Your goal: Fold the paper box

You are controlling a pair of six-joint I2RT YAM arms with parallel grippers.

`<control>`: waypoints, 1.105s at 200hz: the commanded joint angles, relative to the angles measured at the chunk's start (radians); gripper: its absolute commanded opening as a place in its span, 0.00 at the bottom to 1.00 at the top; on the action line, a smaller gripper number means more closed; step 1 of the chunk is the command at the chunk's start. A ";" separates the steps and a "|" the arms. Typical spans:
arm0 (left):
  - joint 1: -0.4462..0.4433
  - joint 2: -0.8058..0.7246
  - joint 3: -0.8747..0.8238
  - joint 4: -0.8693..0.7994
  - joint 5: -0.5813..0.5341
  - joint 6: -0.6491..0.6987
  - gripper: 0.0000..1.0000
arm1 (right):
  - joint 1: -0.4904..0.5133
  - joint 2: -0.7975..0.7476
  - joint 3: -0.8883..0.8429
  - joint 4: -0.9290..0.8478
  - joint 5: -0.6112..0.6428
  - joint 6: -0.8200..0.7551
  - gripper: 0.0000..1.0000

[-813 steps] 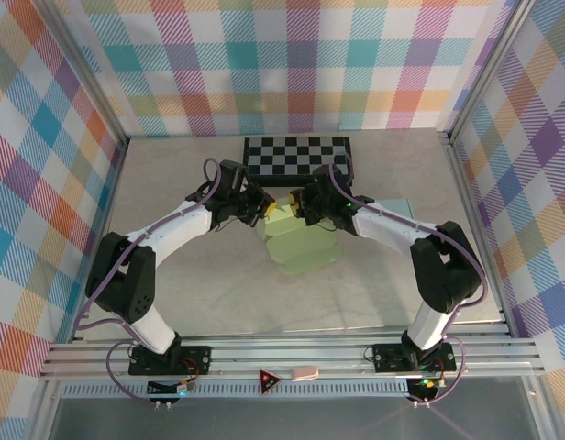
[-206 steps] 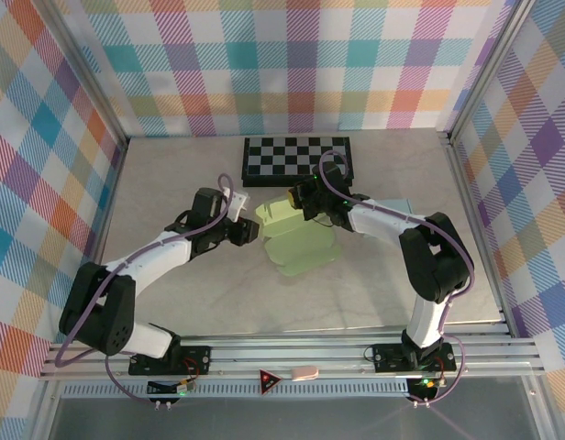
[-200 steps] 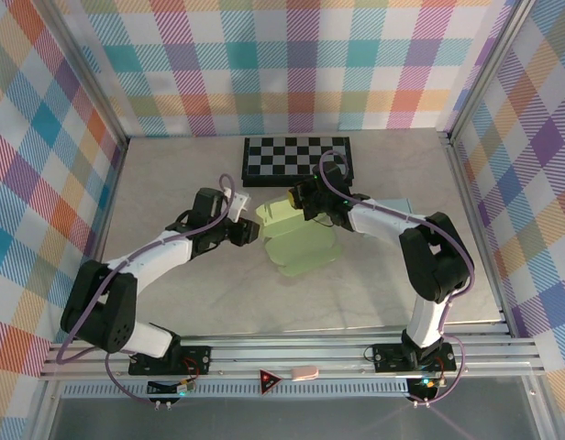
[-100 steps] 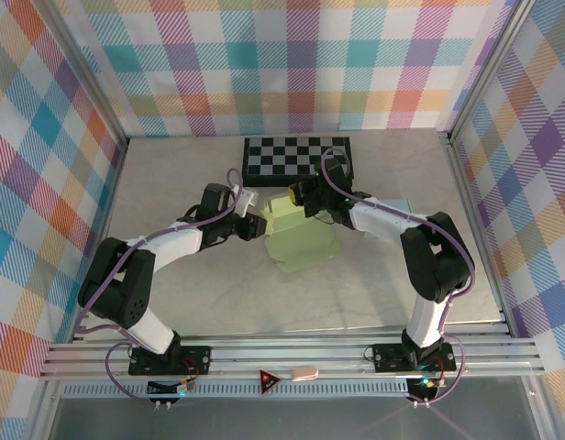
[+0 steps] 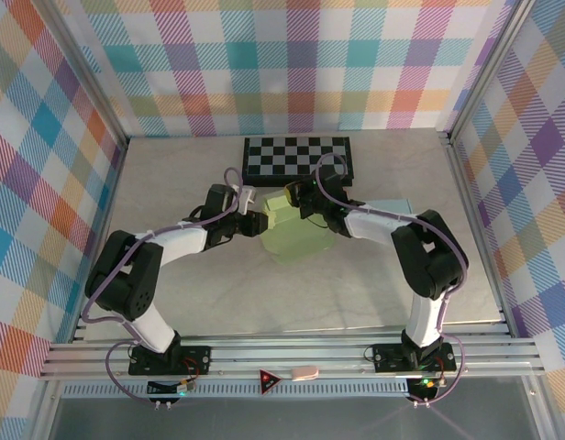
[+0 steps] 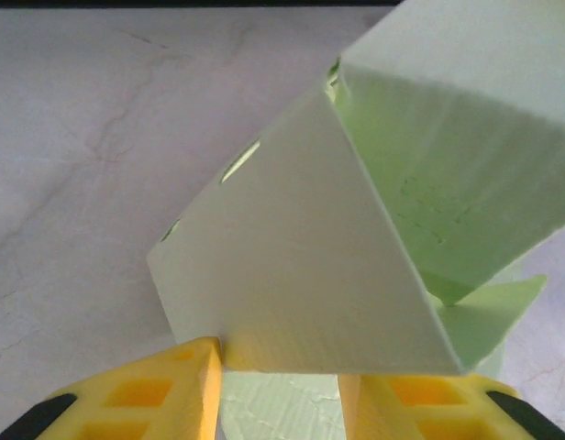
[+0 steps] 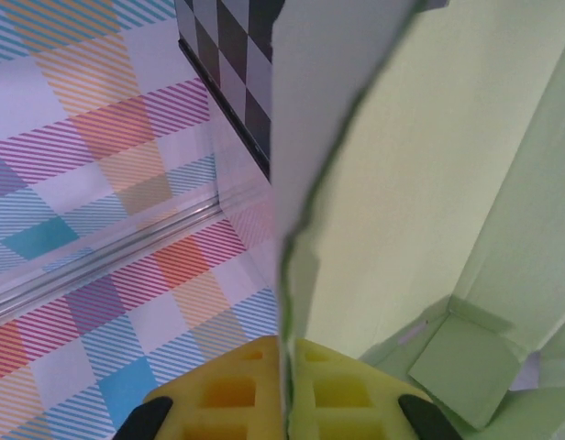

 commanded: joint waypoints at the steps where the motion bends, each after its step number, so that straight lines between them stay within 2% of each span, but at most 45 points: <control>1: -0.013 0.026 0.010 0.042 -0.042 -0.047 0.38 | 0.005 0.028 -0.016 0.093 0.011 -0.020 0.00; 129: -0.016 0.110 0.032 0.144 -0.093 -0.159 0.39 | 0.011 0.159 -0.062 0.395 -0.016 -0.120 0.00; 221: -0.017 0.140 0.011 0.292 -0.120 -0.276 0.41 | 0.022 0.212 -0.055 0.460 0.001 -0.129 0.00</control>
